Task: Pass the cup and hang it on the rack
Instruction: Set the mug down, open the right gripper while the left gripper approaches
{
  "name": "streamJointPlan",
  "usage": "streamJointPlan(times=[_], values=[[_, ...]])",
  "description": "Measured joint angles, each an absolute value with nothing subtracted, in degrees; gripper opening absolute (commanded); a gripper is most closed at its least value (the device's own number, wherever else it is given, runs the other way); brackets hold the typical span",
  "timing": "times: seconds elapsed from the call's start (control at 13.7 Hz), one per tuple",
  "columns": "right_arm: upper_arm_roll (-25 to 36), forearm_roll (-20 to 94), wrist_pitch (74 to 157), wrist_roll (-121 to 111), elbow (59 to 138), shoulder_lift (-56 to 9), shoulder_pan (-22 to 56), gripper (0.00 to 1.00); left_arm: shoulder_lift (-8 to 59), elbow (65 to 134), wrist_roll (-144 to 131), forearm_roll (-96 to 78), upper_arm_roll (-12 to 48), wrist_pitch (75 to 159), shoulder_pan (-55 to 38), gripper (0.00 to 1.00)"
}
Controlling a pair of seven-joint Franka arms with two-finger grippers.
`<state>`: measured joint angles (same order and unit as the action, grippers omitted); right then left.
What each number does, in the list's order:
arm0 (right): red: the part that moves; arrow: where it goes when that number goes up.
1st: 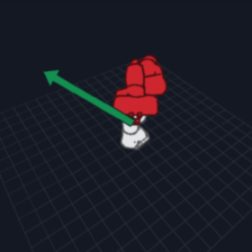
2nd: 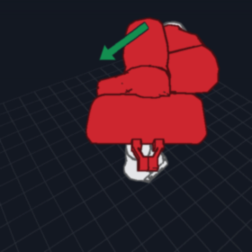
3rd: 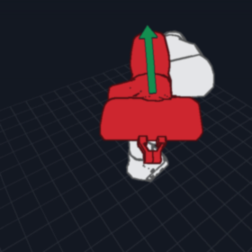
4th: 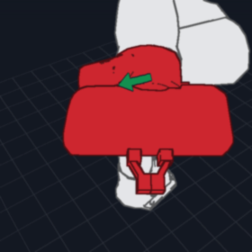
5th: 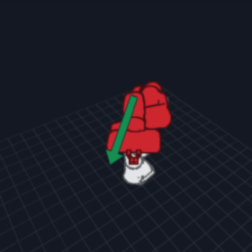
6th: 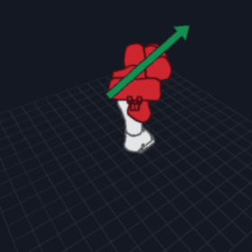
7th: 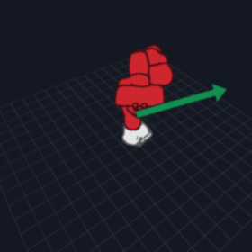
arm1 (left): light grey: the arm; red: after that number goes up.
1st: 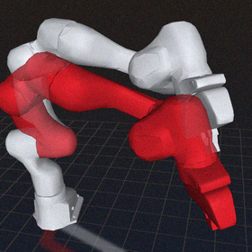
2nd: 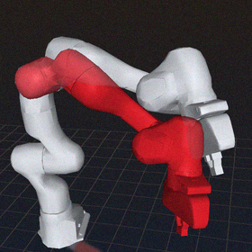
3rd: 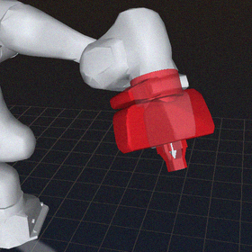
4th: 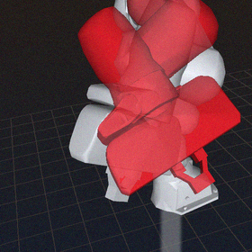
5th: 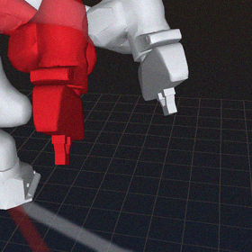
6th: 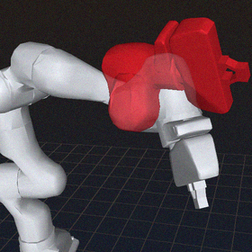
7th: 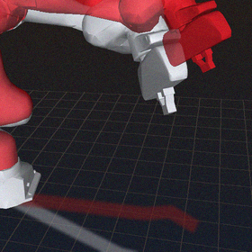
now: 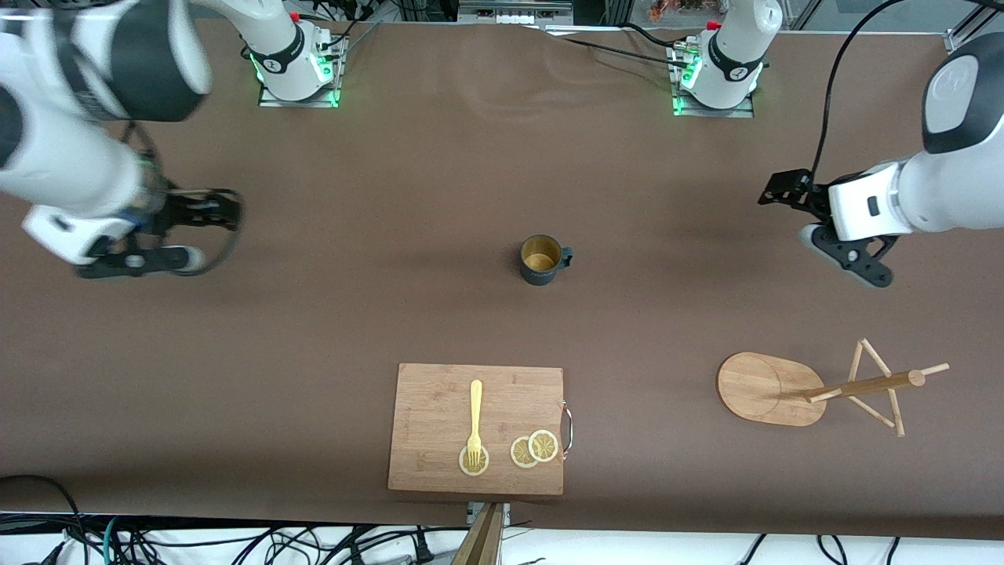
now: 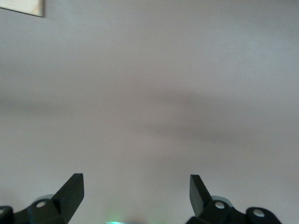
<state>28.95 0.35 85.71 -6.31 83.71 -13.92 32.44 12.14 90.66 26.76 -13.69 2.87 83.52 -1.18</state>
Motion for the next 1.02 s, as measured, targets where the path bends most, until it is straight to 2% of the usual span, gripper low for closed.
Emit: streamJointPlan(times=[0.15,0.36,0.51,0.66,0.73,1.02], values=[[26.72,0.9,85.17,-11.45,83.93,-11.86,25.3,1.0,12.26,94.74,33.23,-16.45,4.0,87.74,-1.29,1.0],[13.37,1.03,84.46,-12.48,86.95,-8.01,9.79,1.0,12.55,103.01,44.83,-20.85,6.03,98.35,-1.52,1.0],[7.34,1.03,91.19,-12.4,92.91,-4.62,3.64,1.0,12.86,108.48,52.37,-24.45,7.44,106.23,-1.62,1.0],[3.16,1.02,99.39,-10.66,98.86,-1.54,0.07,1.0,13.69,112.73,61.83,-30.03,8.8,114.1,-1.78,1.0],[2.36,0.7,100.07,-9.17,99.9,-0.63,-0.39,1.0,14.37,114.56,67.83,-34.22,9.42,117.83,-1.82,1.0],[2.01,-1.09,94.65,-7.96,99.67,2.54,-0.81,1.0,18.51,119.93,91.04,-52.71,10.03,124.85,-2.56,1.0]])
